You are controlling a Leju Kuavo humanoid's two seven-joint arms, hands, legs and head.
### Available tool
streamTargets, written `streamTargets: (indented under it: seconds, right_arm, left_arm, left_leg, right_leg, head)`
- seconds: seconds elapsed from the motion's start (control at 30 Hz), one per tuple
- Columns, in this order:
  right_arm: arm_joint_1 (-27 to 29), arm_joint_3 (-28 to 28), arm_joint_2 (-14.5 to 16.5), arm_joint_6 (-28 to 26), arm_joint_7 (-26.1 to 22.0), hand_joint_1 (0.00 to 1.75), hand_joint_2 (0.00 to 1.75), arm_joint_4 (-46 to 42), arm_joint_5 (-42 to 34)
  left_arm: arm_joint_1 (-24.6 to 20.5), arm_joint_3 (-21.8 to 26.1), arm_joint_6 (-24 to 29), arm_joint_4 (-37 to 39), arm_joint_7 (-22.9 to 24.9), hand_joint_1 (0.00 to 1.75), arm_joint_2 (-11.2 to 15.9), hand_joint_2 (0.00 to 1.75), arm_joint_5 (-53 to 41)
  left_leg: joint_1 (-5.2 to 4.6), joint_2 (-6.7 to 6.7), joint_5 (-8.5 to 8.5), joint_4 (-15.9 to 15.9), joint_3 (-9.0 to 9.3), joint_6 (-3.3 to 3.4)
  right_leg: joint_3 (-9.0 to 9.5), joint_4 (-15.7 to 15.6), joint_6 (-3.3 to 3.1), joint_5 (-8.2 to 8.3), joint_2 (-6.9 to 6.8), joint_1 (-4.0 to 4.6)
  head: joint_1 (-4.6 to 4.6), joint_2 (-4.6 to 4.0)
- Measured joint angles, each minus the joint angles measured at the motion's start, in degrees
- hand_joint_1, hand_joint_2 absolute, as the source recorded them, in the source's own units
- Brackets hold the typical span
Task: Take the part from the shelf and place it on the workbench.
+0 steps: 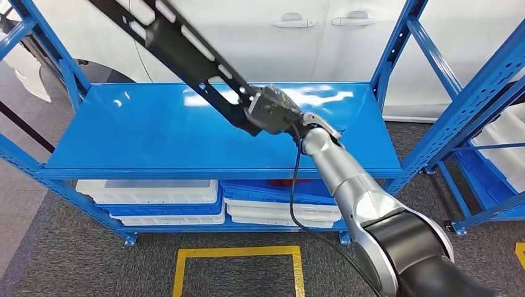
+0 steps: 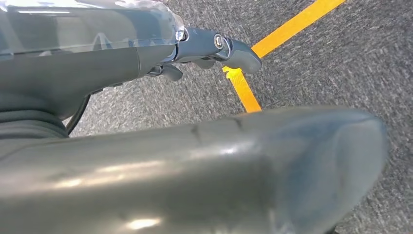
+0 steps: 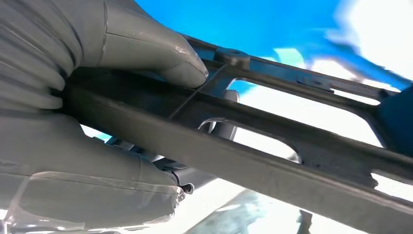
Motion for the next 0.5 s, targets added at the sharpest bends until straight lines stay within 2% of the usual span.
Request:
streamTargets:
  seconds: [0.03, 0.13, 0.2, 0.27, 0.3, 0.33, 0.37, 0.4, 0.47, 0.5]
  right_arm:
    - [-0.2, -0.3, 0.08, 2.03, 0.34, 1.75, 1.75, -2.27, -4.18]
    - [-0.19, -1.36, 0.2, 6.55, 1.06, 1.75, 1.75, -8.09, -13.98]
    - [0.59, -1.82, 0.18, 9.05, 1.4, 1.75, 1.75, -12.35, -19.74]
    - [2.67, -1.88, 0.05, 10.97, 1.4, 1.75, 1.75, -16.86, -24.97]
    - [4.41, -1.87, -0.1, 11.76, 1.16, 1.75, 1.75, -19.14, -27.24]
    - [6.59, -1.81, -0.31, 12.37, 0.8, 1.75, 1.75, -21.45, -29.05]
    - [9.17, -1.68, -0.56, 12.97, 0.27, 1.75, 1.75, -23.85, -30.6]
    - [11.98, -1.45, -0.85, 13.41, -0.44, 1.75, 1.75, -26.35, -31.79]
    - [17.92, -0.72, -1.46, 13.73, -2.2, 1.75, 1.75, -31.16, -33.11]
    - [20.93, -0.2, -1.85, 13.52, -3.22, 1.75, 1.75, -33.47, -33.3]
  left_arm:
    - [0.08, 0.14, 0.15, 0.0, -0.11, 0.0, 0.0, 0.0, 0.17]
    - [0.38, 0.47, 0.53, 0.0, -0.35, 0.0, -0.02, 0.0, 0.64]
    - [0.62, 0.7, 0.76, 0.0, -0.72, 0.0, -0.09, 0.87, 1.14]
    - [0.81, 1.13, 1.08, 0.01, -1.43, 0.0, -0.2, 1.75, 1.94]
    - [0.95, 1.42, 1.36, 0.01, -1.82, 0.0, -0.23, 1.75, 2.34]
    - [1.13, 1.7, 1.71, 0.01, -2.15, 0.0, -0.24, 1.75, 2.64]
    - [1.37, 1.95, 2.07, 0.0, -2.48, 0.0, -0.25, 1.75, 2.93]
    - [1.6, 2.17, 2.35, 0.0, -2.87, 0.0, -0.25, 1.75, 3.23]
    - [1.92, 2.61, 2.67, 0.0, -3.65, 0.0, -0.23, 1.75, 3.7]
    - [2.01, 2.86, 2.76, 0.0, -4.01, 0.0, -0.24, 1.75, 3.84]
  left_leg:
    - [-0.1, -0.03, -0.17, 0.24, -0.17, -0.29]
    - [-0.02, -0.01, -0.4, 0.3, -0.28, -1.12]
    - [0.09, 0.13, -2.23, 2.8, -1.27, -1.67]
    - [0.15, 0.26, -5.75, 9.58, -4.28, -2.02]
    - [0.16, 0.27, -7.26, 13.49, -6.13, -2.1]
    - [0.16, 0.27, -7.99, 16.19, -7.5, -2.08]
    - [0.15, 0.27, -7.67, 16.92, -7.99, -1.97]
    - [0.13, 0.27, -6.25, 15.22, -7.31, -1.72]
    - [-0.09, 0.26, -2.34, 7.32, -3.59, -0.9]
    - [-0.28, 0.26, -1.06, 3.61, -1.79, -0.5]
  right_leg:
    - [0.64, -1.57, -0.27, 0.22, 0.06, 0.09]
    - [0.68, -1.97, -1.41, 0.07, 0.18, 0.29]
    - [0.85, -2.27, -2.12, 0.19, 0.15, 0.13]
    - [0.98, -2.37, -2.53, 0.15, 0.14, 0.16]
    - [1.02, -2.36, -2.62, 0.09, 0.12, 0.25]
    - [1.08, -2.36, -2.7, 0.02, 0.11, 0.35]
    - [1.17, -2.35, -2.74, -0.06, 0.12, 0.46]
    - [1.31, -2.35, -2.75, -0.16, 0.16, 0.55]
    - [1.68, -2.38, -2.66, -0.41, 0.22, 0.68]
    - [1.78, -2.37, -2.5, -0.52, 0.24, 0.77]
  head:
    - [-0.01, 0.0]
    - [-0.01, 0.0]
    - [-0.01, 0.0]
    - [-0.01, 0.0]
    - [-0.01, 0.0]
    - [-0.01, 0.0]
    - [-0.01, 0.0]
    - [-0.01, 0.0]
    - [-0.01, 0.0]
    - [-0.01, 0.0]
